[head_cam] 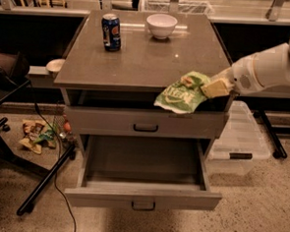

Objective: Place green jalapeno chip bag into middle drawer

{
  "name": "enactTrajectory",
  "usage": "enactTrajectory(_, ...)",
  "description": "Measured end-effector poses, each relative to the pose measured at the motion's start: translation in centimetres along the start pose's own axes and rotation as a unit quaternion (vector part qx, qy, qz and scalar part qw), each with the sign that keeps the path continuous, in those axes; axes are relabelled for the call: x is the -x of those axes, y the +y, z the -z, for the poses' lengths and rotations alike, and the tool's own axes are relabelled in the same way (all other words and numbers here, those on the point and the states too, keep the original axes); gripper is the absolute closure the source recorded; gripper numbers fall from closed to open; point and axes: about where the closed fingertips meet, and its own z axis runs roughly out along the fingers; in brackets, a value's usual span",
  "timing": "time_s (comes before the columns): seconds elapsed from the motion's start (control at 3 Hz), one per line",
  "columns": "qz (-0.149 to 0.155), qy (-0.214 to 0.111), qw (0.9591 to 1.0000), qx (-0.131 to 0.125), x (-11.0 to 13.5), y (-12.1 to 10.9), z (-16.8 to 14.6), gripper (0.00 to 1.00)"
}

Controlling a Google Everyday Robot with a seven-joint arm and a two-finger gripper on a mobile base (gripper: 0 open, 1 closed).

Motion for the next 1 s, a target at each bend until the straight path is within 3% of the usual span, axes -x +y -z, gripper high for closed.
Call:
enactTrajectory(0.33, -0.016, 0.002, 0.9998, 0.007, -2.8, 4.0, 2.8, 1.00)
enactTrajectory(0.67, -0.059, -0.011, 0.9979, 0.024, -7.2, 7.4, 2.7, 1.00)
enactTrajectory(1.0, -0.068, -0.007, 0.9973, 0.026, -8.2, 7.9, 2.7, 1.00)
